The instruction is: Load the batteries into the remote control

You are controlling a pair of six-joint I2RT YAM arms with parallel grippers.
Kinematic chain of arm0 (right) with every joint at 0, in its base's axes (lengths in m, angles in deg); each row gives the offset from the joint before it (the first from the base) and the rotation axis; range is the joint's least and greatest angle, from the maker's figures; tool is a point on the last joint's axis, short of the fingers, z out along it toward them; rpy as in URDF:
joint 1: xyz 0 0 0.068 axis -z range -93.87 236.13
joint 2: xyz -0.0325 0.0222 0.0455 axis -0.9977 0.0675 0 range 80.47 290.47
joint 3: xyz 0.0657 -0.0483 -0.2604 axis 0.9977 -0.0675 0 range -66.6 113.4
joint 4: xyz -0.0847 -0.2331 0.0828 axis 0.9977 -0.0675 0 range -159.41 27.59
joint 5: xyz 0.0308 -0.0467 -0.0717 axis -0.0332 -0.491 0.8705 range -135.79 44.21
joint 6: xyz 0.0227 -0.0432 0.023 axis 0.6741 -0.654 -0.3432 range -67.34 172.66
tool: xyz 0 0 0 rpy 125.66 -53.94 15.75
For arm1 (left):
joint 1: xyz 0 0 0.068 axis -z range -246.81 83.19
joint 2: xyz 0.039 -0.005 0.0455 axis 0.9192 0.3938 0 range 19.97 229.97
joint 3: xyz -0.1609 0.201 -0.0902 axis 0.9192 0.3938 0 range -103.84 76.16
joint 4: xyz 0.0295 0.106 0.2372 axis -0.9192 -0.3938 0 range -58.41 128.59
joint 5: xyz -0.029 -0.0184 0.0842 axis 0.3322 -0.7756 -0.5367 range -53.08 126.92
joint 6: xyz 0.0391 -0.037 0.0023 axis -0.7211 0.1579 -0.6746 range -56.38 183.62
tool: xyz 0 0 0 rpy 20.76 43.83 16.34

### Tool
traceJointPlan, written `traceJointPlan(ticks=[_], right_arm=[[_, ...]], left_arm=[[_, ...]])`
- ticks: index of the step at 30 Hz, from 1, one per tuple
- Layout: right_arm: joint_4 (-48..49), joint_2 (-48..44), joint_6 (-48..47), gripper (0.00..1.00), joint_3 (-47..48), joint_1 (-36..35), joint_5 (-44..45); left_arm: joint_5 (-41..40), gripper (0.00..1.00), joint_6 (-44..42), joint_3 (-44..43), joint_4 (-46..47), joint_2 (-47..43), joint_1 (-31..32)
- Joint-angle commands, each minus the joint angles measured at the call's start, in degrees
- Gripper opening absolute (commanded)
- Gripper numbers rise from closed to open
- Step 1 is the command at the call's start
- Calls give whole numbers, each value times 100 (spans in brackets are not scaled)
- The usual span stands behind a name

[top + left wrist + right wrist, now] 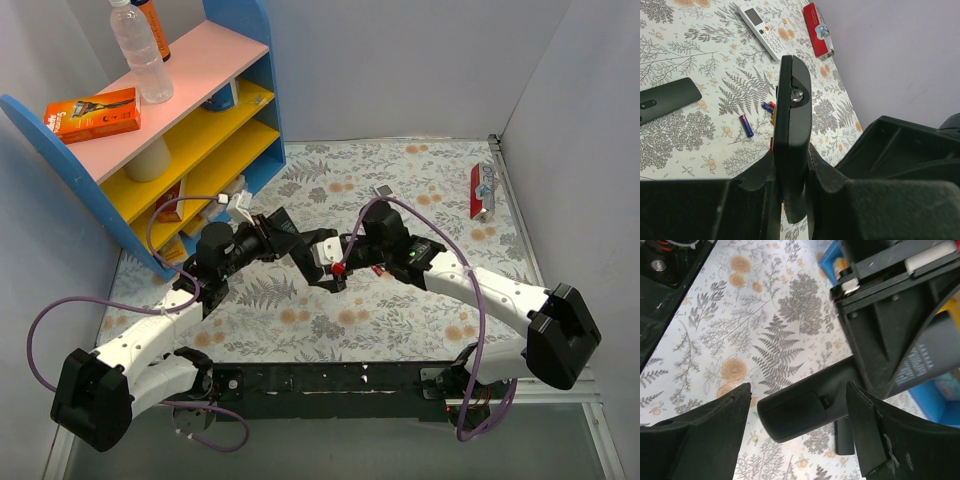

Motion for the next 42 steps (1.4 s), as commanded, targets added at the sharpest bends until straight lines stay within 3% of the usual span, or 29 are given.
traceJointPlan(ticks=[1, 30, 42], right_arm=[[-535, 111, -299, 82, 306, -29, -36], [-1274, 621, -590, 72, 394, -161, 193], [-369, 112, -396, 73, -1, -179, 439]], left_arm=[[122, 0, -86, -271, 42, -19, 35], [184, 0, -86, -446, -108, -28, 44], [202, 0, -130, -482, -213, 16, 44]])
